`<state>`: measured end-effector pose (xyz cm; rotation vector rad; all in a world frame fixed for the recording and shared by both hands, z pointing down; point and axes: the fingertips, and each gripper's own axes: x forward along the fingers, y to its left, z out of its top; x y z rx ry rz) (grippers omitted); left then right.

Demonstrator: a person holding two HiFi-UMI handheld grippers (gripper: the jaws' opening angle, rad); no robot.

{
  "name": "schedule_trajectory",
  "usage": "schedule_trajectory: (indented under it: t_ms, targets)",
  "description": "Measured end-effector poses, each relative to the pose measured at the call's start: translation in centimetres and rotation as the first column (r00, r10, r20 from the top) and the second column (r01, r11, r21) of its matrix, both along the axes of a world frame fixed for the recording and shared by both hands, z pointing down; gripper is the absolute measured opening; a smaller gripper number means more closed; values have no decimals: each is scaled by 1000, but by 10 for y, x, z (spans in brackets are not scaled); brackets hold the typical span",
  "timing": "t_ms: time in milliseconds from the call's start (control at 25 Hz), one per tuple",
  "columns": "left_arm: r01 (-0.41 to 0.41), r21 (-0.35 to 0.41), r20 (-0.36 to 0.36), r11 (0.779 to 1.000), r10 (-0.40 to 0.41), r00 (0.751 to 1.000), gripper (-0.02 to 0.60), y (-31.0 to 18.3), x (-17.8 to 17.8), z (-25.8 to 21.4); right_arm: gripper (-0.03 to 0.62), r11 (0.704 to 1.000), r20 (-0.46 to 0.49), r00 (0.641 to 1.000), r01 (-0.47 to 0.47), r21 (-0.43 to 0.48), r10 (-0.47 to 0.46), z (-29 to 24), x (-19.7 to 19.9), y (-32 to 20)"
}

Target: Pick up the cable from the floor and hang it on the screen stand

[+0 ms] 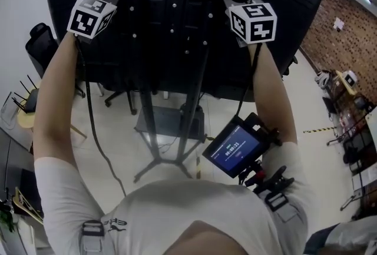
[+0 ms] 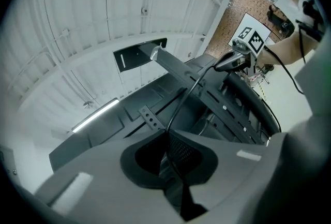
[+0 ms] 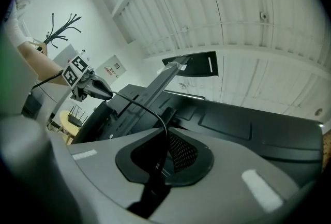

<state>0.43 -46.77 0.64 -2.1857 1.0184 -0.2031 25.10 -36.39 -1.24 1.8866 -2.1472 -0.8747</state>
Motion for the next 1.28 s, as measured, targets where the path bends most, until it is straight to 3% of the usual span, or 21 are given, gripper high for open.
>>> schedule_trajectory:
  t_ms: [400,760,960,1280]
  targets:
    - [-48,-95,-10,994,47,999,18,-1,-1,12,35,996,-40,999,19,-88,-23,0,0,-2]
    - [-85,-150,31,985,90,995,18,-11,3,39,44,973,-76,996,37,-228,-55,22,5,-9]
    - [-105,-160,-3,981,106,994,18,-13,1,44,72,963,-92,993,46,-264,-73,29,6,-6]
    - [-120,-144,-54,982,113,992,17,-18,-5,47,101,955,-209,978,-58,-292,-4,44,14,-3]
